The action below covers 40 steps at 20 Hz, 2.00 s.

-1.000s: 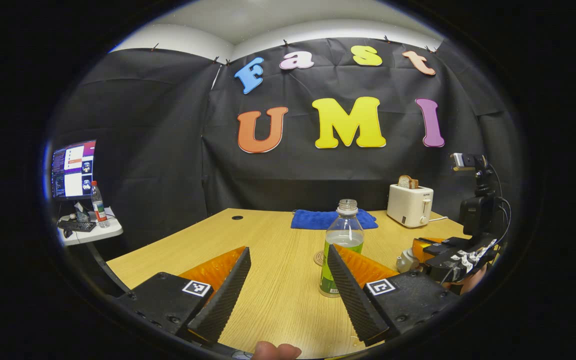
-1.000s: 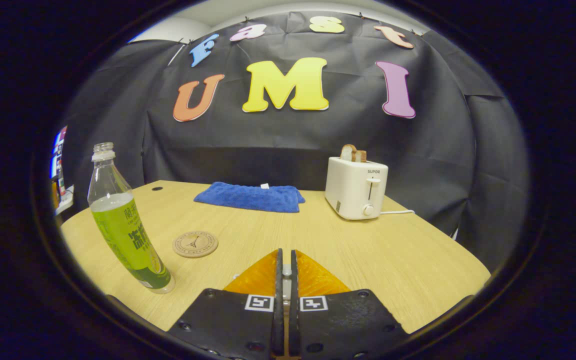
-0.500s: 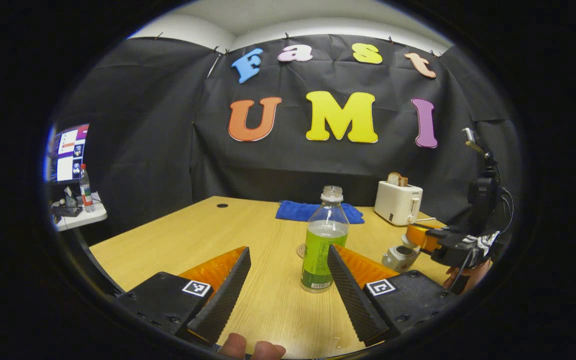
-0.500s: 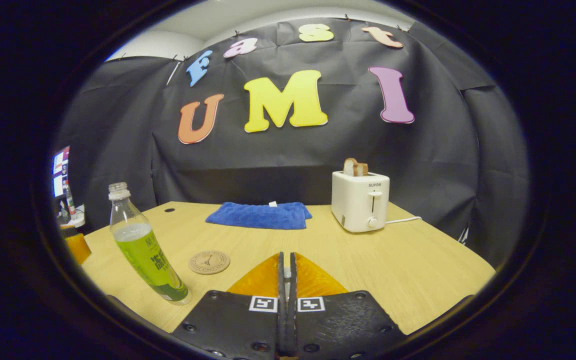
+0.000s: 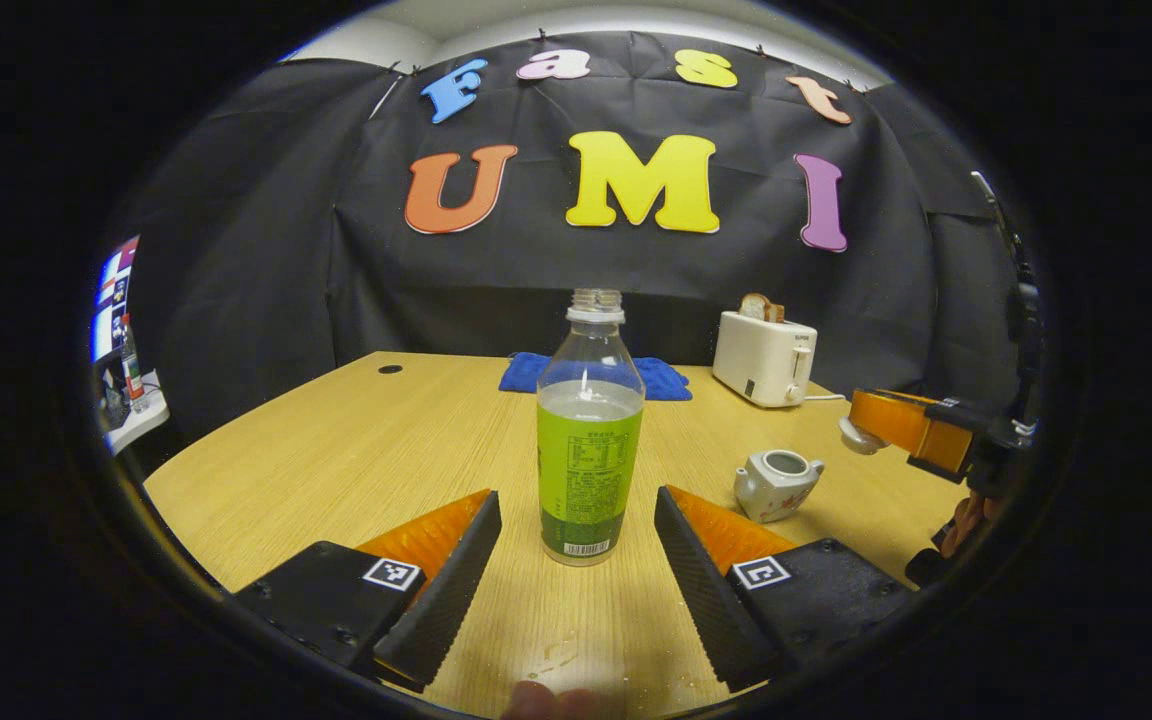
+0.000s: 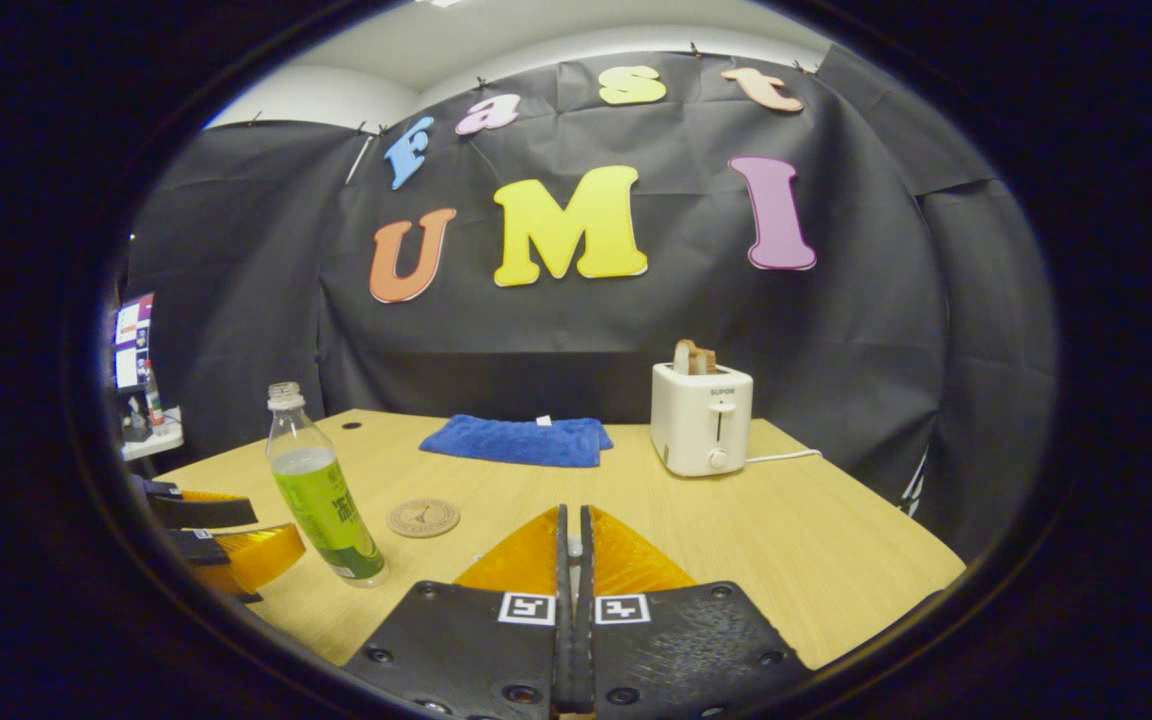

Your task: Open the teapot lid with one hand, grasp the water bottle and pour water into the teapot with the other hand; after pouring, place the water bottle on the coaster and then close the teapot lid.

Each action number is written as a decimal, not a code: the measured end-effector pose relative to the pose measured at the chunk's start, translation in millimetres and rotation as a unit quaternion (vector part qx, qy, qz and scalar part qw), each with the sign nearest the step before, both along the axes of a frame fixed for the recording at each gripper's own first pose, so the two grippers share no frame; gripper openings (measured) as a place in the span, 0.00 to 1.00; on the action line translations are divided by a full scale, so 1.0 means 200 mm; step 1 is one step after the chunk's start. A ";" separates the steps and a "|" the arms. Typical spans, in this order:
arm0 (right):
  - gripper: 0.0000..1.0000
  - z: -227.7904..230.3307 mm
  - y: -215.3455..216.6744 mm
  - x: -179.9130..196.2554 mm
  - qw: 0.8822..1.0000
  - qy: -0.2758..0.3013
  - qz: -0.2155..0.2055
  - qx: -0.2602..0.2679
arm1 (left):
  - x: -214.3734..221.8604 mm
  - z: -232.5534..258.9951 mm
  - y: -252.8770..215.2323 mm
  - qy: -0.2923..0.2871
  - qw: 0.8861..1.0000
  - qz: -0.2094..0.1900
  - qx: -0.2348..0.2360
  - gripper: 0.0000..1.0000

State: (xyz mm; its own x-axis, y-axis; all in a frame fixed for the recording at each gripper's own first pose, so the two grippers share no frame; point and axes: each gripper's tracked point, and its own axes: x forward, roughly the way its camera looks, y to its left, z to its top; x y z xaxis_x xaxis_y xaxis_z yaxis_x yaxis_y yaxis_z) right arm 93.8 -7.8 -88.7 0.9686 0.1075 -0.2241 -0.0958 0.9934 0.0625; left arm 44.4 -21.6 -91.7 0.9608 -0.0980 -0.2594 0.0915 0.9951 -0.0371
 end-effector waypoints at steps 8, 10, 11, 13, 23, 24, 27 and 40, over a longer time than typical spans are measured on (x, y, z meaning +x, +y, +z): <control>0.00 -0.08 -0.05 0.04 1.000 0.013 -0.004 -0.001 | 0.16 -0.12 -0.01 0.026 1.000 -0.002 0.005 0.97; 0.00 -0.09 -0.05 0.05 1.000 0.019 -0.001 0.003 | 0.18 -0.13 -0.02 0.029 1.000 -0.004 0.008 0.97; 0.00 -0.09 -0.05 0.06 1.000 0.019 0.000 0.002 | 0.19 -0.14 -0.02 0.030 0.999 -0.004 0.013 0.97; 0.00 -0.09 -0.04 0.05 1.000 0.016 0.005 0.004 | 0.21 -0.13 -0.02 0.025 1.000 -0.004 0.016 0.97; 0.00 -0.06 -0.10 0.00 1.000 0.010 0.011 0.017 | 0.23 -0.07 -0.03 0.017 0.997 -0.008 0.071 0.78; 0.00 -0.06 -0.12 0.00 1.000 0.010 0.011 0.019 | 0.23 -0.05 -0.03 0.015 0.996 -0.008 0.090 0.77; 0.00 -0.05 -0.16 -0.03 1.000 0.008 0.011 0.022 | 0.23 0.04 0.00 -0.001 0.987 -0.005 0.163 0.76; 0.00 -0.08 -0.31 -0.09 0.999 0.009 0.018 0.041 | 0.27 0.09 0.07 0.030 0.867 -0.048 0.496 0.75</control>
State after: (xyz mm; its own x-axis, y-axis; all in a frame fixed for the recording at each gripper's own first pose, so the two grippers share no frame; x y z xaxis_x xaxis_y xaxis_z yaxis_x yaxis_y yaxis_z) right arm 75.8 -69.5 -105.0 0.9596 0.1620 -0.2299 -0.1305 0.9806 0.1460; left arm 98.2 -6.7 -73.3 0.9422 0.1229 -0.3117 0.2036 0.5288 0.8240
